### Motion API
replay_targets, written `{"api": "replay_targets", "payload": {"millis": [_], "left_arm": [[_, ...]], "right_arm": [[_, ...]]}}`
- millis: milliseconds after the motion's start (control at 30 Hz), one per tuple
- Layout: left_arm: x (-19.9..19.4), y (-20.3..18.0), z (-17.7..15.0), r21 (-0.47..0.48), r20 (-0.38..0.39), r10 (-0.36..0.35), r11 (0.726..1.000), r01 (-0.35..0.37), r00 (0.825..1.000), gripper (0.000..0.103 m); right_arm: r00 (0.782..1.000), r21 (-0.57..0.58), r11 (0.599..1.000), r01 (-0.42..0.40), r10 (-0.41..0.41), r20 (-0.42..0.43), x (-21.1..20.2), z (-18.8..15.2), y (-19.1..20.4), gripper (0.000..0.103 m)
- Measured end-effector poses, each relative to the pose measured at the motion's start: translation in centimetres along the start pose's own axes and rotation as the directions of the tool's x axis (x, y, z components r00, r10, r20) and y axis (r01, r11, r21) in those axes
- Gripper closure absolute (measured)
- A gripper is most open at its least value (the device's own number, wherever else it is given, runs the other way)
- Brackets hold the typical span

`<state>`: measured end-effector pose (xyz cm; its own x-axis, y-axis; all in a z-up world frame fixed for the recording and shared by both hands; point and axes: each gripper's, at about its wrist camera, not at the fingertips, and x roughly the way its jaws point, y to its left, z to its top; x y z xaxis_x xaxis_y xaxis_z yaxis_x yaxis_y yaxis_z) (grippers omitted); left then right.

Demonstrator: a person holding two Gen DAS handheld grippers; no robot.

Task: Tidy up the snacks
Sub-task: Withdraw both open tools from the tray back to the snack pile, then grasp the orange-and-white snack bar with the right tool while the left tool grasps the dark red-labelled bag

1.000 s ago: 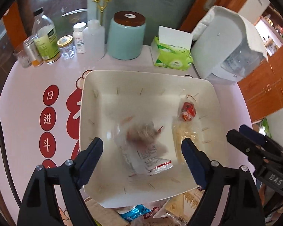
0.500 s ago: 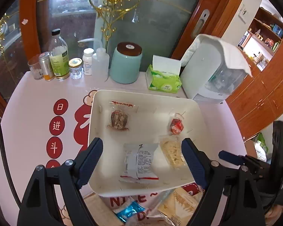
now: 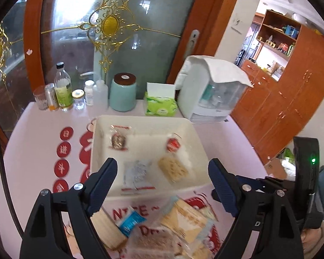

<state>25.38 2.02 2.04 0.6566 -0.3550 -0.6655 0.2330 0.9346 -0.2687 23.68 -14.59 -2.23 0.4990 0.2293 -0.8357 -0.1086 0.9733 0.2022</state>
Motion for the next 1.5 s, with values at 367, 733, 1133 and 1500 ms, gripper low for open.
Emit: {"api": "replay_targets", "payload": {"millis": [367,733,1133,1500], "left_arm": [[-3.7,-2.3,-7.1,0.032,-0.028,-0.022,0.999,0.023,0.999,0.017],[-6.1,-3.3,-14.0,0.033,-0.075,0.002,0.999,0.001,0.997,0.017],[-3.7,0.6,-21.6,-0.022,-0.206,0.185,0.981,-0.193,0.961,0.017],[0.7,3.6,-26.6,-0.008,-0.411,0.233,0.966,-0.259,0.882,0.029]], "right_arm": [[1.0,-0.088,0.996,0.0,0.0,0.006,-4.1,-7.5,0.4,0.034],[0.999,-0.142,0.99,-0.013,0.007,-0.039,-4.6,-15.4,0.7,0.034],[0.985,-0.13,0.991,-0.041,0.019,-0.169,-0.9,-22.2,0.2,0.034],[0.961,-0.101,0.994,-0.033,0.004,-0.275,3.7,-25.2,0.8,0.034]]}}
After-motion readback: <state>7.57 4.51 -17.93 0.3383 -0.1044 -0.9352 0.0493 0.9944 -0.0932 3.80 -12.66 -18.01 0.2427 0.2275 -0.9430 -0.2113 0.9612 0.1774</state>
